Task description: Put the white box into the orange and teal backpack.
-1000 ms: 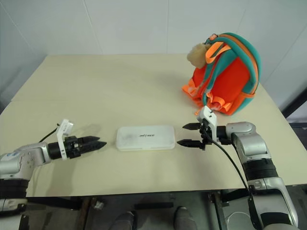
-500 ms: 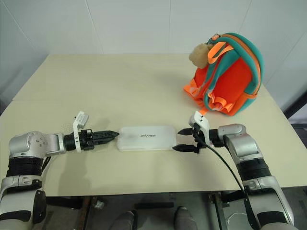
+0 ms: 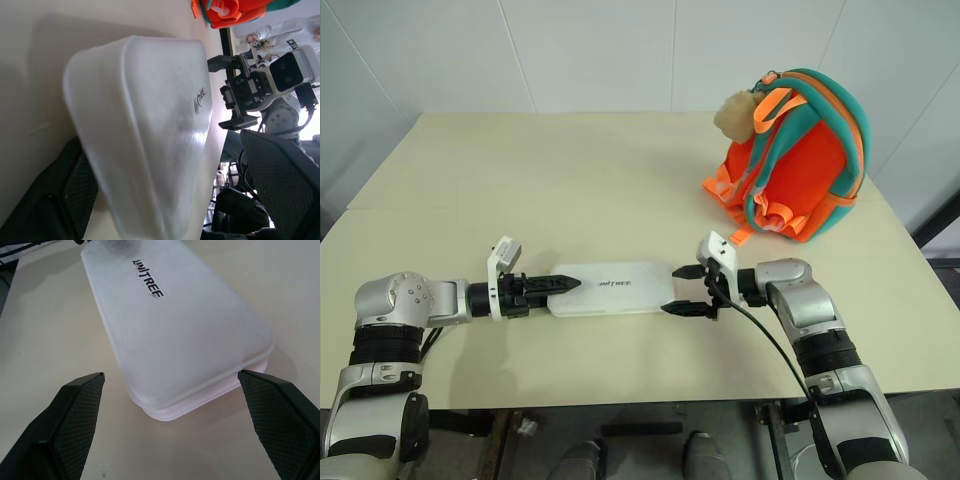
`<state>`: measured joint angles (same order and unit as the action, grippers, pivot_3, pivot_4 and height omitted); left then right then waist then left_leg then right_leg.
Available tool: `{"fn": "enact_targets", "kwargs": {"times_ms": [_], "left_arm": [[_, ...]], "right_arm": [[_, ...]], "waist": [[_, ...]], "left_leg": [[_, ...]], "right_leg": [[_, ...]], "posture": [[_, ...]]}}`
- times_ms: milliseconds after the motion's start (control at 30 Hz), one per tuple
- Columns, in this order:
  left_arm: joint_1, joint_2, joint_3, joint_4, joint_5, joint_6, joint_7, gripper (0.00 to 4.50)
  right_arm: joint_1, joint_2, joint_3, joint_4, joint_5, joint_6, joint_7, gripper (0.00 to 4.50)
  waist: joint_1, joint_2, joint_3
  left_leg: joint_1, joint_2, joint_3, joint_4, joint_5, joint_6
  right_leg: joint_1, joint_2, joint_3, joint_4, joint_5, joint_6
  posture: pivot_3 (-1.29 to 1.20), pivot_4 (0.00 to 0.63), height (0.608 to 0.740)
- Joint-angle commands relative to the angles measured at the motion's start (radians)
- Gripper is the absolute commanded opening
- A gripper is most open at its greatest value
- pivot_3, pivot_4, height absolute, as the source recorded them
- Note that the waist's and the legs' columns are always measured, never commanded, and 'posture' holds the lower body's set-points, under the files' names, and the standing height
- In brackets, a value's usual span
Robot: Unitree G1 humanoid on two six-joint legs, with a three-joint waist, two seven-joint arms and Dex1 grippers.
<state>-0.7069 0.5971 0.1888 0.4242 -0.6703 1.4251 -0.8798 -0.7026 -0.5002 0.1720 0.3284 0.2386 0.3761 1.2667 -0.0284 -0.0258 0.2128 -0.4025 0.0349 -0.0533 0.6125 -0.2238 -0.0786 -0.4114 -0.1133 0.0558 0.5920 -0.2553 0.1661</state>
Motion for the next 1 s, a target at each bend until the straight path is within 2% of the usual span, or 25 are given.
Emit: {"fn": "enact_targets", "kwargs": {"times_ms": [33, 333, 433, 633, 733, 833, 1000], "left_arm": [[-0.002, -0.022, -0.023, 0.058, 0.002, 0.019, 0.002, 4.49], [-0.005, -0.021, -0.034, 0.058, -0.022, 0.049, -0.033, 4.49], [0.002, -0.023, -0.028, 0.049, -0.030, 0.039, -0.043, 3.86], [0.059, -0.058, -0.015, -0.024, -0.050, 0.027, -0.039, 1.92], [0.075, -0.069, -0.010, -0.049, -0.058, 0.029, -0.025, 1.25], [0.083, -0.079, 0.018, -0.074, -0.061, -0.003, -0.001, 1.24], [0.086, -0.060, 0.100, -0.085, -0.062, -0.085, 0.043, 1.24]], "right_arm": [[-0.027, 0.008, -0.004, 0.006, 0.005, -0.035, 0.010, 4.50], [0.007, -0.019, -0.013, 0.013, -0.019, -0.089, -0.001, 4.50], [0.027, -0.033, -0.025, -0.002, -0.016, -0.091, -0.010, 4.50], [0.097, -0.057, -0.067, -0.100, 0.016, -0.059, -0.048, 4.50], [0.124, -0.066, -0.082, -0.148, 0.025, -0.043, -0.065, 4.50], [0.128, -0.087, -0.135, -0.173, 0.033, -0.032, -0.107, 4.50], [0.041, -0.146, -0.277, -0.089, 0.047, -0.001, -0.249, 4.50]], "waist": [[0.000, 0.000, 0.000], [-0.001, 0.000, 0.000], [-0.001, 0.000, 0.000], [-0.001, 0.000, 0.000], [-0.001, 0.000, 0.000], [-0.001, 0.000, 0.000], [-0.001, 0.000, 0.000]], "left_leg": [[0.000, 0.000, 0.000, 0.000, 0.000, 0.000], [0.000, 0.000, 0.000, 0.000, 0.000, 0.000], [0.000, 0.000, 0.000, 0.000, 0.000, 0.000], [0.000, 0.000, 0.000, 0.000, 0.000, 0.000], [0.000, 0.000, 0.000, 0.000, 0.000, 0.000], [0.000, 0.000, -0.001, 0.000, 0.001, -0.001], [0.000, -0.001, -0.001, 0.001, 0.002, -0.001]], "right_leg": [[0.000, 0.000, 0.000, 0.000, 0.000, 0.000], [0.000, 0.000, 0.000, 0.000, 0.000, 0.000], [0.000, 0.000, 0.000, 0.000, 0.000, 0.000], [0.000, 0.000, 0.000, 0.000, 0.000, 0.000], [0.000, 0.000, 0.000, 0.000, 0.000, 0.000], [0.000, 0.000, 0.000, 0.000, 0.001, 0.000], [0.000, -0.001, 0.000, -0.001, 0.001, -0.001]], "posture": [[0.00, 0.150, 0.740], [0.00, 0.150, 0.740], [0.00, 0.150, 0.740], [0.00, 0.150, 0.740], [0.00, 0.150, 0.740], [0.00, 0.150, 0.740], [0.00, 0.150, 0.740]]}}
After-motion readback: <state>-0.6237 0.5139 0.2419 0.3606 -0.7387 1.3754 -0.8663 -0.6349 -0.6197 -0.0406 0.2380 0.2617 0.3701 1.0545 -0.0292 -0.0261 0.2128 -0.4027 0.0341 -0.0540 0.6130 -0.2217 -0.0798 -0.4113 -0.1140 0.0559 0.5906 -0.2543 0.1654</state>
